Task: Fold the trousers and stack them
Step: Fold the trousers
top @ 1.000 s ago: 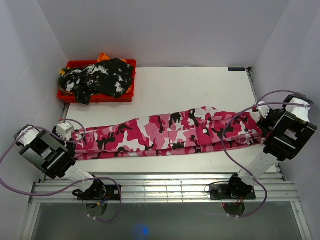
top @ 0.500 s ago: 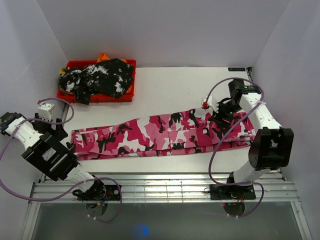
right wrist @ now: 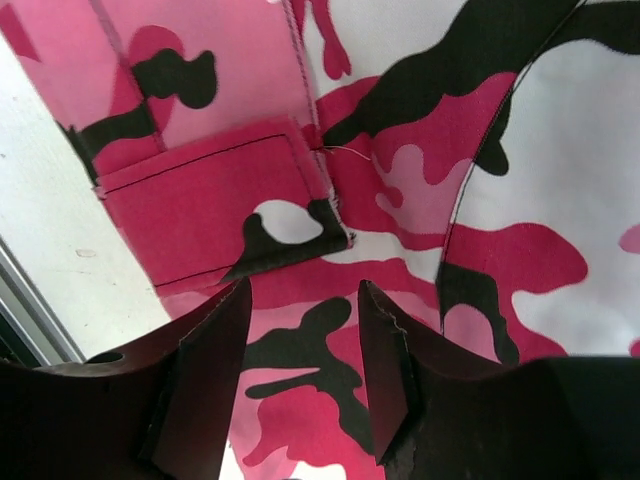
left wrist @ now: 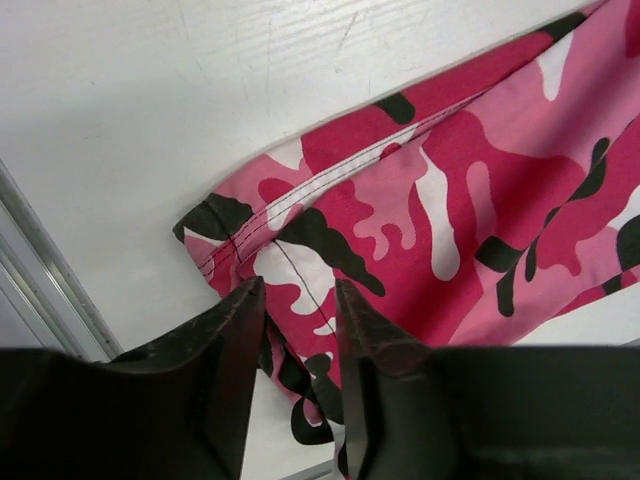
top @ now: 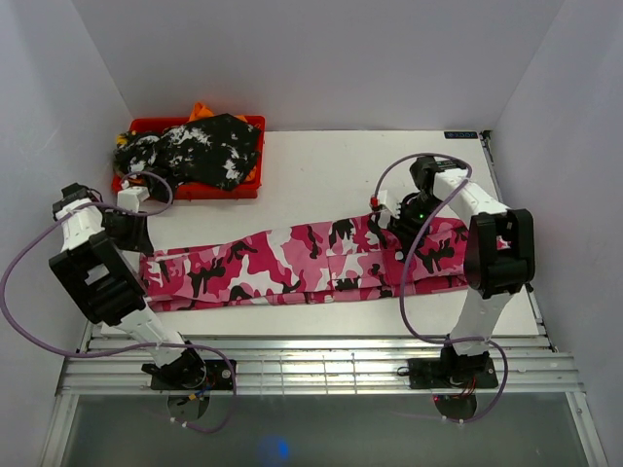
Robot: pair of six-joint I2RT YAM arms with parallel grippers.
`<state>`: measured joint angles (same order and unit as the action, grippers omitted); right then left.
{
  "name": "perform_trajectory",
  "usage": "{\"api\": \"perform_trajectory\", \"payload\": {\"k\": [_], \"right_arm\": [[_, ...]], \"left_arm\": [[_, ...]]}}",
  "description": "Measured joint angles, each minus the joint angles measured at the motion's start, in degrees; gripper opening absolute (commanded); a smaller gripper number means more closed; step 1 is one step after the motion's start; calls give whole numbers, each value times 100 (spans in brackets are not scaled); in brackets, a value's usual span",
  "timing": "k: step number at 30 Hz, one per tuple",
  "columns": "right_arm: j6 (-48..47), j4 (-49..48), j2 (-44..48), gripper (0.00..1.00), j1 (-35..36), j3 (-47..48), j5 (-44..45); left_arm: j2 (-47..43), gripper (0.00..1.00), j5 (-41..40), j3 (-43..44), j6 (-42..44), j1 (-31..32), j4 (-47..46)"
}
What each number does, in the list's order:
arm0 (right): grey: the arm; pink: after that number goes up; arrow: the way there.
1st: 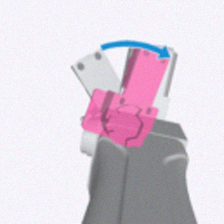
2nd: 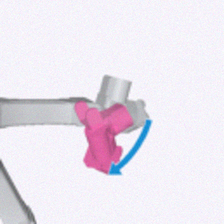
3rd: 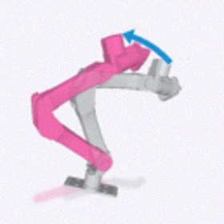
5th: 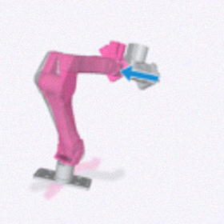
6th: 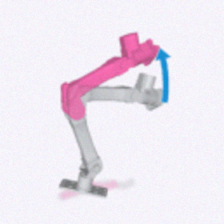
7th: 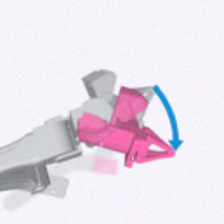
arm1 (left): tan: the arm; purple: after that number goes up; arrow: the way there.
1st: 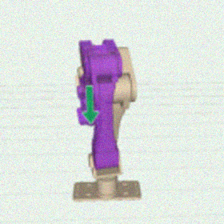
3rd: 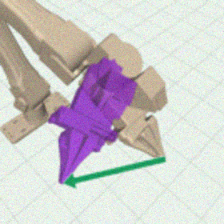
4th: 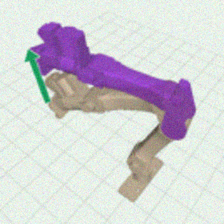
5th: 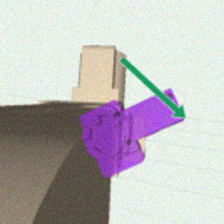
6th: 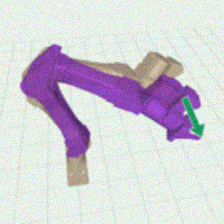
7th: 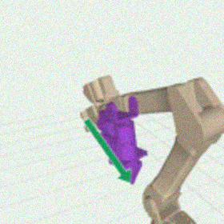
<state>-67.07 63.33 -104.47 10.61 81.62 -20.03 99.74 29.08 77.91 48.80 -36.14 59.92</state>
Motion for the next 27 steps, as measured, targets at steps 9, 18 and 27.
{"api": "perform_trajectory", "payload": {"k": [9,18,27], "right_arm": [[315,63,-595,53,-9,356,345],[457,55,-592,53,-9,219,457],[481,-76,-592,54,-9,-184,577]], "left_arm": [[13,45,-739,-195,-525,151,118],[-68,49,-1073,-492,-997,149,-46],[280,50,-1259,-492,-1224,149,-490]]}}
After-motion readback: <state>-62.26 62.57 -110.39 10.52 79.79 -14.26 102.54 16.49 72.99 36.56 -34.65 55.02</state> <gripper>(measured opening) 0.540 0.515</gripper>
